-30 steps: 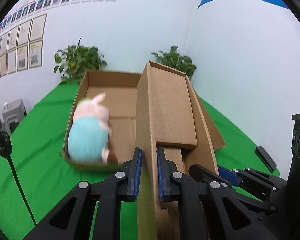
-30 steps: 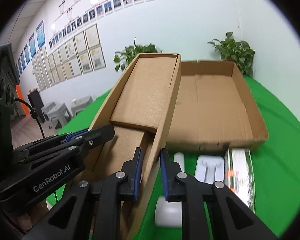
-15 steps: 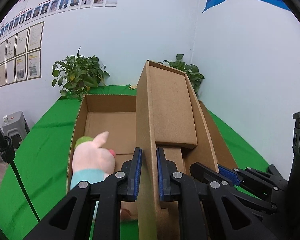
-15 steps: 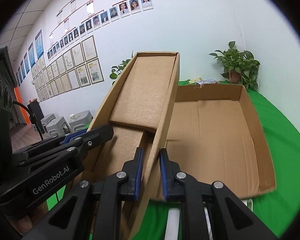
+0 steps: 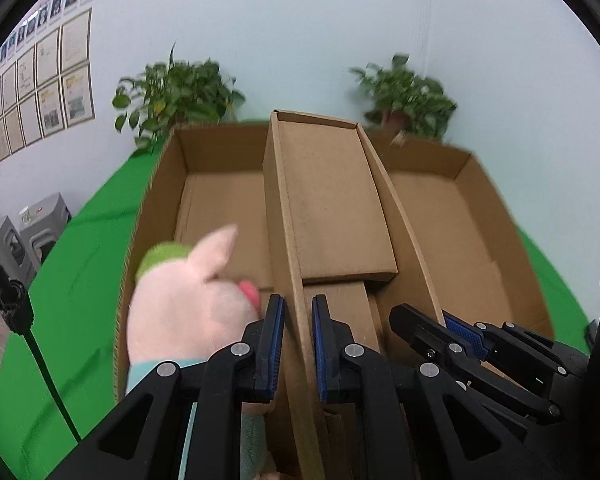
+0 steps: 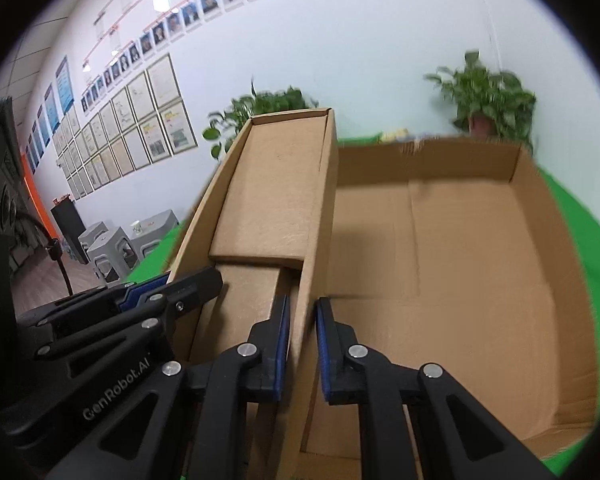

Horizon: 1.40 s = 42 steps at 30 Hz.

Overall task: Organize objects
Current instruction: 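Carry the narrow cardboard box into the large box beside the pig, then release the narrow box inside the large box and withdraw the left gripper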

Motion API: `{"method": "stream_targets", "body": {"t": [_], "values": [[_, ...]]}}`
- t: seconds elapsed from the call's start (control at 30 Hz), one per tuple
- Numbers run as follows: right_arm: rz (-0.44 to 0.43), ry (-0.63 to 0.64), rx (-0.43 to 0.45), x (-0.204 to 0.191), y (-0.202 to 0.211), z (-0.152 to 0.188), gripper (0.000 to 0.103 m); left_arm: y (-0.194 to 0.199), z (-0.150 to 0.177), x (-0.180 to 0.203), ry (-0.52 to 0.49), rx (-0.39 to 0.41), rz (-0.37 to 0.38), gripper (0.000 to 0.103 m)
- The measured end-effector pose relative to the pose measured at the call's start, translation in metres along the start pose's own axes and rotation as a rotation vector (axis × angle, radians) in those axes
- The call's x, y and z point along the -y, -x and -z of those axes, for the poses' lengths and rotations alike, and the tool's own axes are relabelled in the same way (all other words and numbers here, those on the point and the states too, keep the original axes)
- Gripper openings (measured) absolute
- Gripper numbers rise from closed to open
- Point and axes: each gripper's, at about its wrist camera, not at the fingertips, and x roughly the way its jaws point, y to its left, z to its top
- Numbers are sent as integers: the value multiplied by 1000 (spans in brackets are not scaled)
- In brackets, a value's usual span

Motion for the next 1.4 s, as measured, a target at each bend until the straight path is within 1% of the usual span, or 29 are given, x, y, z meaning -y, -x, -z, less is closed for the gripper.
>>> {"method": "stream_targets", "body": {"t": [0.03, 0.1, 0.17, 0.27, 0.3, 0.37, 0.4, 0.47, 0.5, 0.63, 0.73, 0.87, 0.93, 1.0, 1.03, 1.07, 1.1, 1.13, 1.17, 1.2, 1.27, 1.33, 1.4], "values": [[-5, -11, -29, 3, -12, 7, 11, -14, 4, -2, -2, -32, -12, 10], [-10, -40, -72, 6, -26, 17, 11, -32, 12, -7, 13, -80, -11, 10], [-3, -53, -95, 9, -33, 24, 11, -42, 17, -11, 12, -78, -11, 11], [-3, -66, -82, 13, -33, 29, 9, -47, 17, -11, -2, -84, -19, 13], [0, -77, -81, 13, -31, 30, 9, -48, 17, -12, -4, -89, -14, 16], [21, -79, -83, 14, -31, 31, 7, -42, 19, -11, -10, -88, 6, 16], [32, -78, -88, 14, -33, 32, 7, -37, 21, -12, -7, -86, 3, 16], [47, -87, -117, 14, -38, 37, 7, -27, 21, -23, 18, -81, 22, 16], [59, -88, -139, 12, -41, 39, 7, -19, 22, -28, 30, -66, 26, 16], [94, -91, -146, 4, -43, 34, 7, 14, 32, -39, 31, -9, -2, 16], [131, -71, -170, -3, -45, 31, 8, 31, 39, -42, 17, 19, -44, 16], [182, -12, -194, -12, -49, 30, 10, 43, 51, -46, 35, 20, -48, 16], [183, 4, -212, -12, -51, 28, 10, 49, 56, -48, 38, 32, -57, 16], [142, -12, -236, -6, -49, 24, 12, 59, 61, -49, 43, 50, -67, 17], [115, -20, -243, -3, -48, 22, 21, 63, 62, -49, 48, 62, -77, 18], [86, -29, -229, 1, -39, 20, 34, 69, 63, -48, 49, 76, -82, 25], [86, -28, -205, 1, -32, 17, 44, 75, 65, -47, 49, 91, -80, 36], [98, -25, -164, 4, -18, 15, 69, 84, 66, -46, 50, 117, -80, 43], [110, -22, -127, 7, -3, 15, 83, 91, 68, -44, 53, 136, -86, 55], [118, -16, -107, 9, 7, 15, 83, 101, 70, -41, 52, 170, -87, 65], [127, -3, -89, 12, 29, 20, 83, 116, 73, -34, 45, 211, -105, 74], [127, 25, -70, 12, 55, 30, 83, 133, 79, -23, 24, 251, -113, 77], [143, 59, -48, 9, 71, 38, 86, 147, 84, -12, 3, 272, -124, 82]]}}
